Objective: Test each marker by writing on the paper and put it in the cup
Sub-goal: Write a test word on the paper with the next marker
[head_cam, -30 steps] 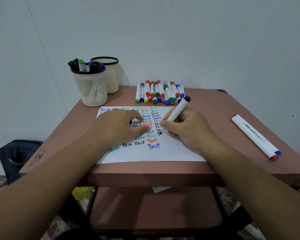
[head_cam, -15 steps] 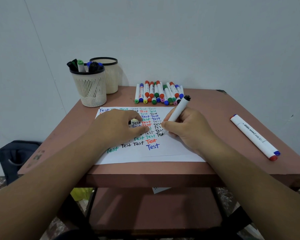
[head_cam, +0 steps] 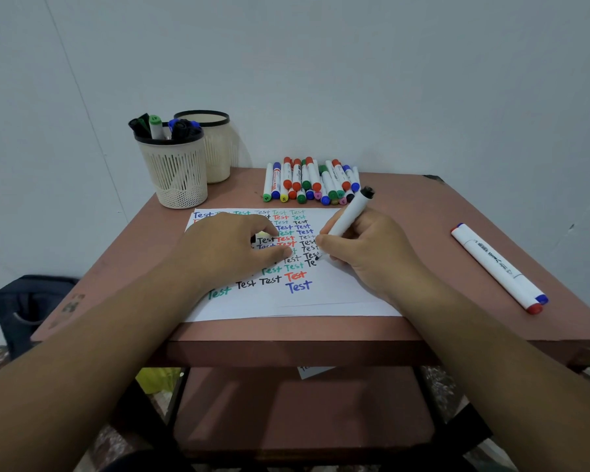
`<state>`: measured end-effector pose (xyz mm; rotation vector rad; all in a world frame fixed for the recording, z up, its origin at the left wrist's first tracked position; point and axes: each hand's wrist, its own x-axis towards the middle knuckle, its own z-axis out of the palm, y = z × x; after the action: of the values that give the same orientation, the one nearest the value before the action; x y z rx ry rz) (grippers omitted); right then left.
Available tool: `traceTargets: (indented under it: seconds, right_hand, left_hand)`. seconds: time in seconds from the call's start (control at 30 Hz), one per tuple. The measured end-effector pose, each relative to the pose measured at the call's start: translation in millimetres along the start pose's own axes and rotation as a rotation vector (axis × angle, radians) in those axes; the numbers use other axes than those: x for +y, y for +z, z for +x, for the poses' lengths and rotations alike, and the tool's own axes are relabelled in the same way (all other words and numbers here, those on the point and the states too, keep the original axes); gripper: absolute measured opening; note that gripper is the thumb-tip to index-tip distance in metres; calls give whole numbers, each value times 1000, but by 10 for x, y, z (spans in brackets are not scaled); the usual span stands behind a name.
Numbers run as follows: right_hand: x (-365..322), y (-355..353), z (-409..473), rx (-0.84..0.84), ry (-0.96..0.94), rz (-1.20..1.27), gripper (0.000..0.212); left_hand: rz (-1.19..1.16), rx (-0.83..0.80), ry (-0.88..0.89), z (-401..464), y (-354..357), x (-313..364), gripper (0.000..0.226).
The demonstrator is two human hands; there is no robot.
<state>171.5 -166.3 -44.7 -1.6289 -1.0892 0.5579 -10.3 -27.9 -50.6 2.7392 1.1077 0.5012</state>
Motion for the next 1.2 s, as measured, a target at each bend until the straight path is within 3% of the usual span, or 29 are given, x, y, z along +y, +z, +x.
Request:
traceTargets:
  seconds: [1.2]
  right_hand:
    - [-4, -10, 2, 54, -13, -77, 7]
  left_hand:
    - [-20, 8, -11, -12, -14, 21, 53]
